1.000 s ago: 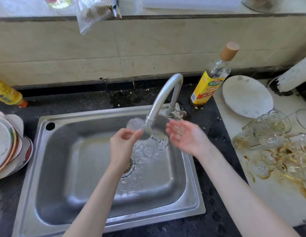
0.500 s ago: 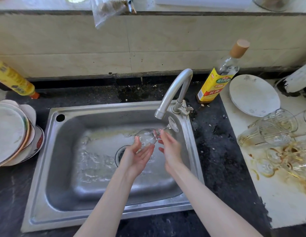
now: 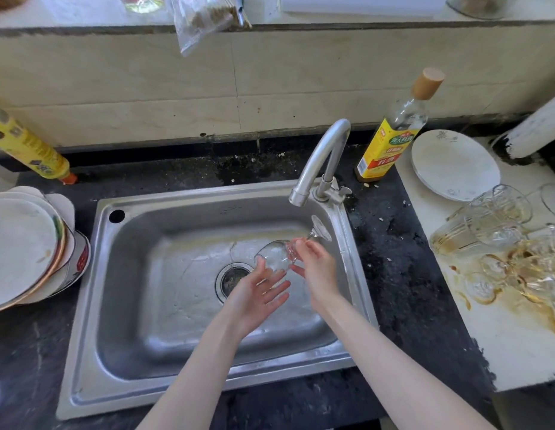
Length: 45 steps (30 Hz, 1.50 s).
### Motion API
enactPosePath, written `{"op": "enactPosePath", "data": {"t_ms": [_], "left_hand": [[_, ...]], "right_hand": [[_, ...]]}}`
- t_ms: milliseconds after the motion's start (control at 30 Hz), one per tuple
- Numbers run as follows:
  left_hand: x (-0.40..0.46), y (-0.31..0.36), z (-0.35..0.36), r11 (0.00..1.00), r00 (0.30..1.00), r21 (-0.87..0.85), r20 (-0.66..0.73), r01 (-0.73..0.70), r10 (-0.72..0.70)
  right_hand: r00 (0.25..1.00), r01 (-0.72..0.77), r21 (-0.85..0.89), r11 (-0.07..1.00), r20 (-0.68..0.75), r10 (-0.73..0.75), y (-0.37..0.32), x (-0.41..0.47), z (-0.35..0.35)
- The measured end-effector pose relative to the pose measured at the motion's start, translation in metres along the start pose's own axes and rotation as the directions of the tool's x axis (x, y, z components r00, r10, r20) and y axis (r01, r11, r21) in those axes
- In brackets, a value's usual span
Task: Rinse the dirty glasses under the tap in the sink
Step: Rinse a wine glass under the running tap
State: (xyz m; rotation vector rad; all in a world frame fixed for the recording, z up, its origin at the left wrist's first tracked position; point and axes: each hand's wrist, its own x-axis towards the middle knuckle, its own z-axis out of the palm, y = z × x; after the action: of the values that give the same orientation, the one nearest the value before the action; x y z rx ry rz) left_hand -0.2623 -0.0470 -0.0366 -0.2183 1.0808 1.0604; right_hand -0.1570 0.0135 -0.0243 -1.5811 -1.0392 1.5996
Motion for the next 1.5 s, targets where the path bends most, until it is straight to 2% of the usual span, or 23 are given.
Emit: {"op": "enactPosePath", "data": {"t_ms": [100, 167, 200, 233, 267, 300, 333, 367, 400, 533, 600, 633, 700, 733, 833, 900, 1033, 1133, 1267, 1400, 1500], "left_hand": [[-0.001, -0.007, -0.006, 0.968, 0.994, 0.242, -0.077, -0.062, 0.083], [-0.002, -0.011, -0.007, 0.869, 0.963, 0.471, -0.129, -0.150, 0.236], [-0.004, -0.012, -0.007, 0.781, 0.932, 0.590, -0.129, -0.203, 0.340], [-0.004, -0.012, -0.008, 0.644, 0.887, 0.721, -0.090, -0.255, 0.453], [-0.003, -0.011, -0.010, 0.438, 0.841, 0.854, 0.000, -0.282, 0.541], [-0.002, -0.008, -0.012, 0.168, 0.803, 0.949, 0.124, -0.268, 0.583], [-0.002, -0.006, -0.011, -0.121, 0.780, 0.968, 0.250, -0.221, 0.574], [-0.003, -0.003, -0.009, -0.346, 0.772, 0.922, 0.344, -0.171, 0.535], [-0.007, -0.001, -0.003, -0.472, 0.756, 0.868, 0.412, -0.155, 0.509], [-0.031, -0.008, 0.035, -0.607, 0.613, 0.748, 0.619, -0.269, 0.491], [-0.046, -0.024, 0.051, -0.728, 0.560, 0.620, 0.728, -0.293, 0.395], [-0.055, -0.036, 0.058, -0.766, 0.556, 0.557, 0.765, -0.319, 0.325], [-0.071, -0.064, 0.069, -0.798, 0.579, 0.472, 0.791, -0.374, 0.197], [-0.078, -0.081, 0.072, -0.813, 0.562, 0.430, 0.812, -0.393, 0.158], [-0.104, -0.139, 0.083, -0.800, 0.573, 0.371, 0.818, -0.472, 0.041], [-0.126, -0.183, 0.088, -0.799, 0.549, 0.280, 0.833, -0.532, -0.074], [-0.178, -0.277, 0.097, -0.769, 0.436, 0.070, 0.854, -0.636, -0.283], [-0.222, -0.349, 0.099, -0.718, 0.325, -0.141, 0.821, -0.682, -0.470], [-0.273, -0.447, 0.100, -0.549, 0.142, -0.361, 0.726, -0.754, -0.673], [-0.313, -0.535, 0.098, -0.441, 0.054, -0.535, 0.590, -0.721, -0.805], [-0.340, -0.594, 0.101, -0.322, 0.010, -0.583, 0.474, -0.746, -0.881]], "right_hand": [[0.993, 0.116, -0.153, 0.981, 0.046, -0.110, -0.001, -0.007, -0.012], [0.970, 0.228, -0.239, 0.944, 0.136, -0.200, -0.009, -0.011, -0.021], [0.956, 0.278, -0.270, 0.922, 0.169, -0.239, -0.013, -0.013, -0.025], [0.939, 0.336, -0.315, 0.888, 0.188, -0.288, -0.016, -0.014, -0.031], [0.918, 0.394, -0.380, 0.837, 0.207, -0.338, -0.017, -0.014, -0.037], [0.900, 0.435, -0.460, 0.774, 0.229, -0.370, -0.016, -0.014, -0.043], [0.887, 0.461, -0.523, 0.717, 0.247, -0.390, -0.013, -0.014, -0.050], [0.884, 0.464, -0.564, 0.683, 0.252, -0.393, -0.009, -0.015, -0.057], [0.882, 0.466, -0.580, 0.668, 0.247, -0.401, -0.007, -0.019, -0.064], [0.862, 0.467, -0.535, 0.705, 0.096, -0.498, -0.015, -0.048, -0.097], [0.840, 0.478, -0.513, 0.713, 0.027, -0.543, -0.019, -0.070, -0.121], [0.835, 0.477, -0.496, 0.726, -0.004, -0.551, -0.018, -0.083, -0.136], [0.829, 0.457, -0.476, 0.752, -0.079, -0.554, -0.010, -0.116, -0.169], [0.827, 0.434, -0.479, 0.763, -0.125, -0.548, -0.003, -0.136, -0.186], [0.808, 0.350, -0.480, 0.804, -0.279, -0.518, 0.026, -0.207, -0.236], [0.767, 0.314, -0.465, 0.828, -0.390, -0.510, 0.049, -0.260, -0.267], [0.657, 0.213, -0.416, 0.884, -0.609, -0.445, 0.103, -0.372, -0.317], [0.552, 0.164, -0.341, 0.925, -0.745, -0.373, 0.145, -0.460, -0.345], [0.367, 0.123, -0.272, 0.954, -0.881, -0.298, 0.196, -0.574, -0.376], [0.150, 0.082, -0.164, 0.983, -0.973, -0.175, 0.245, -0.664, -0.396], [0.034, 0.062, -0.115, 0.991, -0.992, -0.117, 0.275, -0.716, -0.414]]}}
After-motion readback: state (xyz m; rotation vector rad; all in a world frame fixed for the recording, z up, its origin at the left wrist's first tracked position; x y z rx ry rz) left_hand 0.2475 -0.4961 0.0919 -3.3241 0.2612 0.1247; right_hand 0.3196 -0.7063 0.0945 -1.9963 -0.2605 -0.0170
